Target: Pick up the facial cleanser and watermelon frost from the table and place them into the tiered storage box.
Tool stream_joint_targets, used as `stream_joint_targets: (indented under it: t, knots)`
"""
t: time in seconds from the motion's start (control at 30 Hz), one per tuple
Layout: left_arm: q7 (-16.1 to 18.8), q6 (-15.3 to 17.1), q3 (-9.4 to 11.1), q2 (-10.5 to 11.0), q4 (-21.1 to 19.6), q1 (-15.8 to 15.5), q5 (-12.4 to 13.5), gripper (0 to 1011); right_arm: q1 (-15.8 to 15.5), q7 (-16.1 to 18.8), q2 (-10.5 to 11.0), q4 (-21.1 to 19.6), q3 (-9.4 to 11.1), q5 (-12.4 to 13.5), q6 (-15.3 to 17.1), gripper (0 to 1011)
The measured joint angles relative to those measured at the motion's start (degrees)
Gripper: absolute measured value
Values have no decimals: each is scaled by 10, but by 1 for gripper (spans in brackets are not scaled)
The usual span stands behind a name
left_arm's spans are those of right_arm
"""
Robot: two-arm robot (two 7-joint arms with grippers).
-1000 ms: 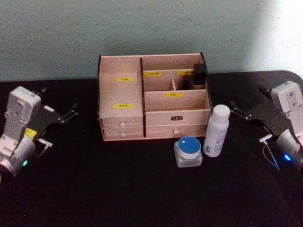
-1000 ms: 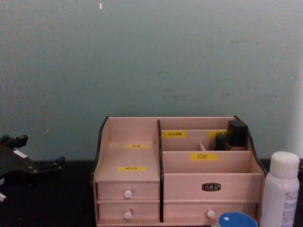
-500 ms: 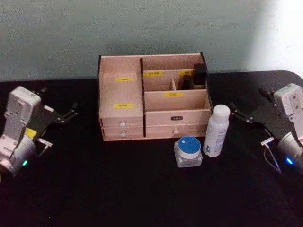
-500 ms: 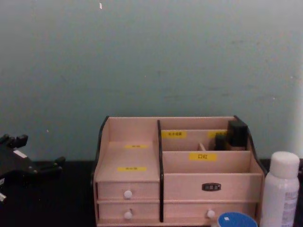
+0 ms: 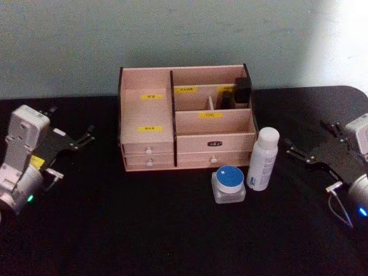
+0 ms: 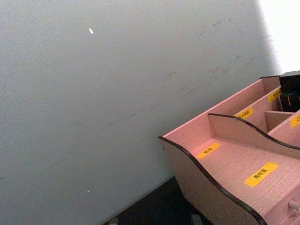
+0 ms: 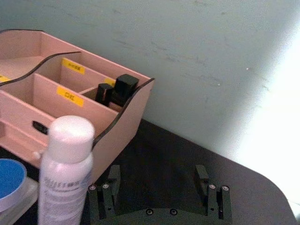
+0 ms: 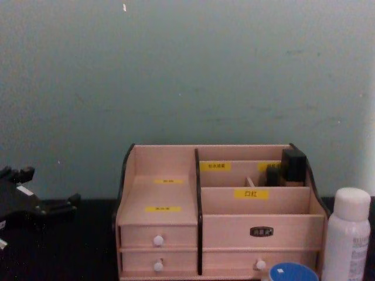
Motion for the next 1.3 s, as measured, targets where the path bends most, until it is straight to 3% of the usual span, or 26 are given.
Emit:
stream_joint_targets:
  t: [0.63,0.93,1.1,1.3]
  knots:
    - [0,0,0,0,0,0,0,1001,-76,11,16,-68,34,-3,38,1002]
    - [0,0,0,0,0,0,0,1001,-110,59,26,-100,47,25,53,1002]
    - [0,0,0,0,0,0,0,1001,-113,88,19,-105,50,46,53,1002]
    - [0,0,0,0,0,0,0,1001,-100,111,-4,-101,50,61,58,1002]
